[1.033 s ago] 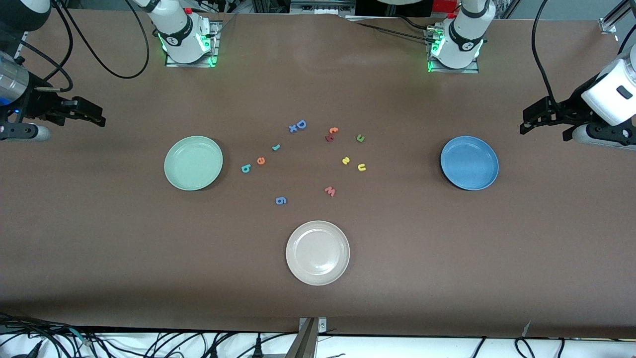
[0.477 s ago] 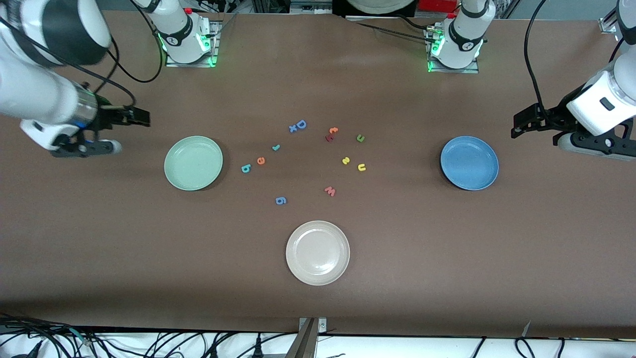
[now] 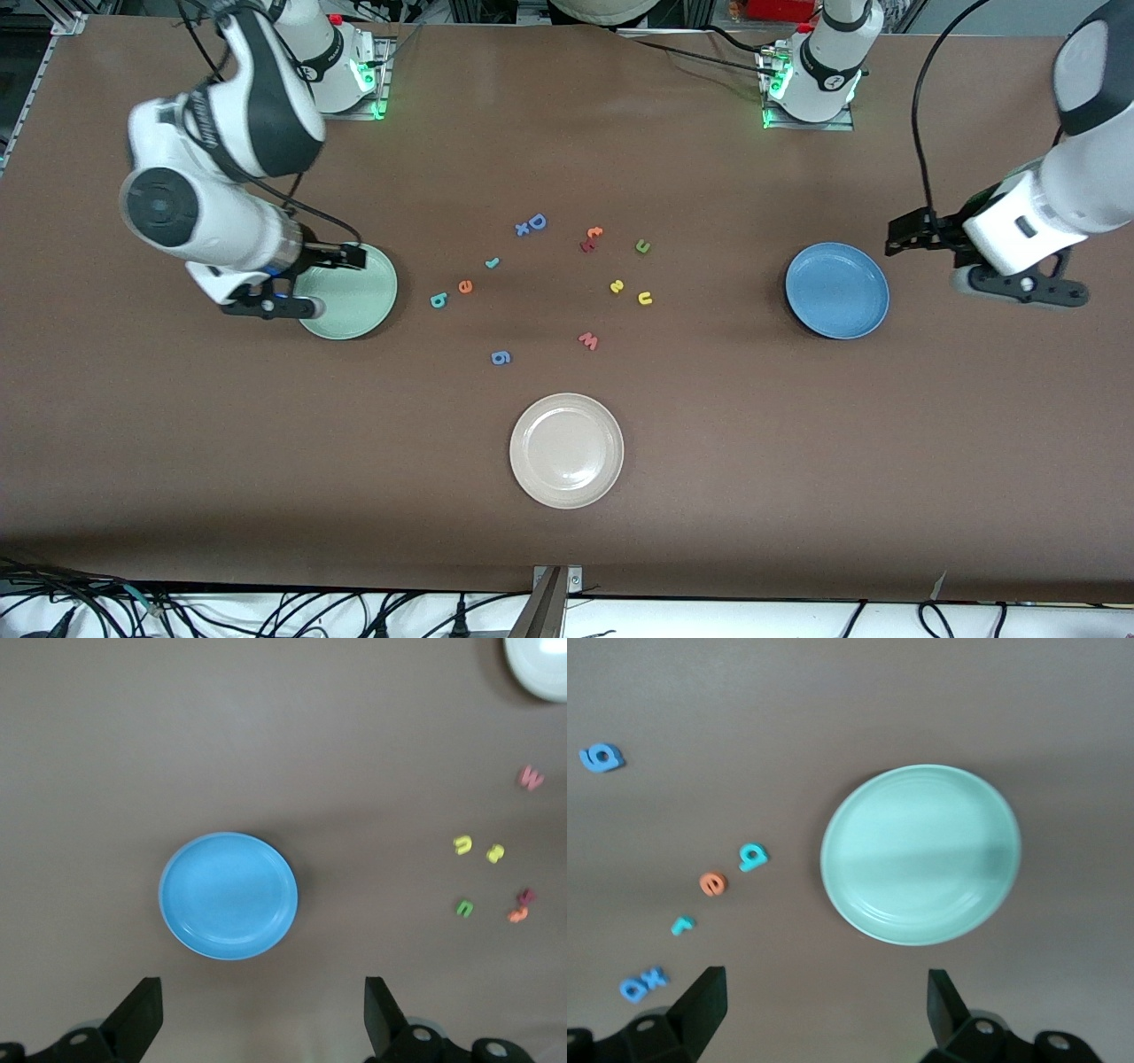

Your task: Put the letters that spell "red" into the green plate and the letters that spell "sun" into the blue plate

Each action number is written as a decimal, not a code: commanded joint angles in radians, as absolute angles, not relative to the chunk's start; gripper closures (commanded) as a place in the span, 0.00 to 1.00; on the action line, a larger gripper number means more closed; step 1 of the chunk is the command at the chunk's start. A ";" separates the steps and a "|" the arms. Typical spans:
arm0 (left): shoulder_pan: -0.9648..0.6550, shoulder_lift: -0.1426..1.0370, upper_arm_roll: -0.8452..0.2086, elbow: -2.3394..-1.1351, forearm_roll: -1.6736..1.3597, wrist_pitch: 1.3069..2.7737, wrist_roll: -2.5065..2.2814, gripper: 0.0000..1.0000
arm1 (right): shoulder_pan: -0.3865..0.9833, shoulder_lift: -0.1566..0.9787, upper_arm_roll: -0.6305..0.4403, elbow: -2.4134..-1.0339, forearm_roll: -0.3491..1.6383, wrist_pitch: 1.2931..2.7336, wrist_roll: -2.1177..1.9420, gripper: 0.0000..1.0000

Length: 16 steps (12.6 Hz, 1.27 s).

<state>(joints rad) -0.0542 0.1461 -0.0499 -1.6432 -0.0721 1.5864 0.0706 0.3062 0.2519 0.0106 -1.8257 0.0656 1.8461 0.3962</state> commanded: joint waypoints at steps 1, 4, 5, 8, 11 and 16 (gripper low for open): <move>-0.155 0.156 -0.048 -1.701 -0.054 1.620 0.074 0.00 | 0.345 0.325 0.005 -1.839 0.075 1.931 0.542 0.00; -0.207 0.205 -0.119 -1.738 -0.054 1.692 -0.012 0.00 | 0.385 0.444 0.005 -1.839 0.071 2.069 0.745 0.00; -0.207 0.206 -0.144 -1.785 -0.054 1.753 -0.103 0.00 | 0.405 0.463 0.005 -1.838 0.074 2.094 0.782 0.01; -0.209 0.207 -0.204 -1.908 -0.054 1.868 -0.190 0.00 | 0.458 0.541 0.003 -1.839 0.072 2.201 1.021 0.02; -0.209 0.204 -0.261 -2.046 -0.057 2.040 -0.195 0.00 | 0.477 0.545 0.003 -1.882 0.072 2.276 1.146 0.09; -0.293 0.281 -0.316 -2.144 -0.041 2.265 -0.178 0.00 | 0.482 0.514 0.003 -2.036 0.071 2.454 1.177 0.13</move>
